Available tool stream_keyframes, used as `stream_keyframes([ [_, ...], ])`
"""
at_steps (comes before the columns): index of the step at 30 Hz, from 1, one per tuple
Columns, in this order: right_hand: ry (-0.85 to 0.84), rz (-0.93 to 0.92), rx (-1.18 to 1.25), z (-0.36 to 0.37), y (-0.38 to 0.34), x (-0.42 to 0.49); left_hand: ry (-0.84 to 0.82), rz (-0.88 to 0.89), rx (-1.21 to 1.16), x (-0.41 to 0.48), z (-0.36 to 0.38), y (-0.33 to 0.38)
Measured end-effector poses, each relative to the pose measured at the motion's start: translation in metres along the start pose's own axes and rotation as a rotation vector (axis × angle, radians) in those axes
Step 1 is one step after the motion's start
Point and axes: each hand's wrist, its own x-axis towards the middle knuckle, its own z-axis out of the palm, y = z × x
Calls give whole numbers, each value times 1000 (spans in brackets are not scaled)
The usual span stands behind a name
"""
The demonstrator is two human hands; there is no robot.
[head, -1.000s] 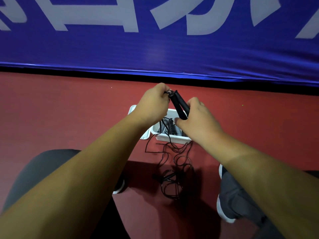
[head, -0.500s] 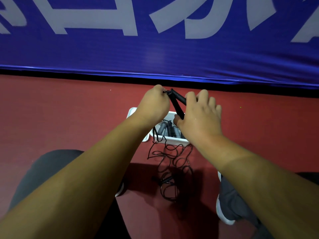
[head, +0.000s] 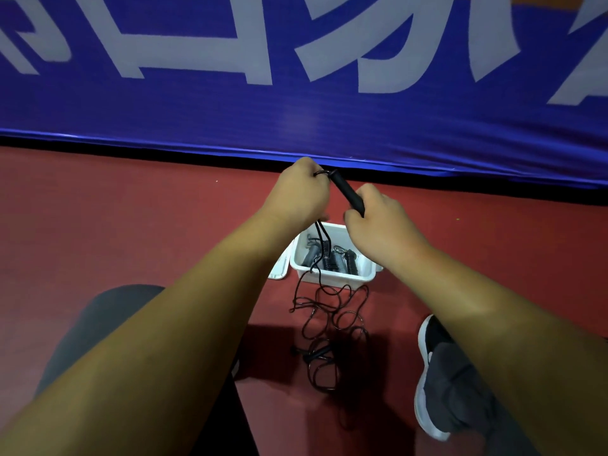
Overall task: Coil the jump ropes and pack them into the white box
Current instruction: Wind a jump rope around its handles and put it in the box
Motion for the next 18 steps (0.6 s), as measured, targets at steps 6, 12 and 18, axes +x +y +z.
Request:
stream_keyframes([
  [6,-31,17,-11,-4,-9,1,-5,11,-170,4,-17,-1],
  [12,-2,34,-5,-14,-10,8,-150,62,-352,9,-38,0],
  [18,7,3,28,-20,-4,13,-319,48,-367,17,-44,-4],
])
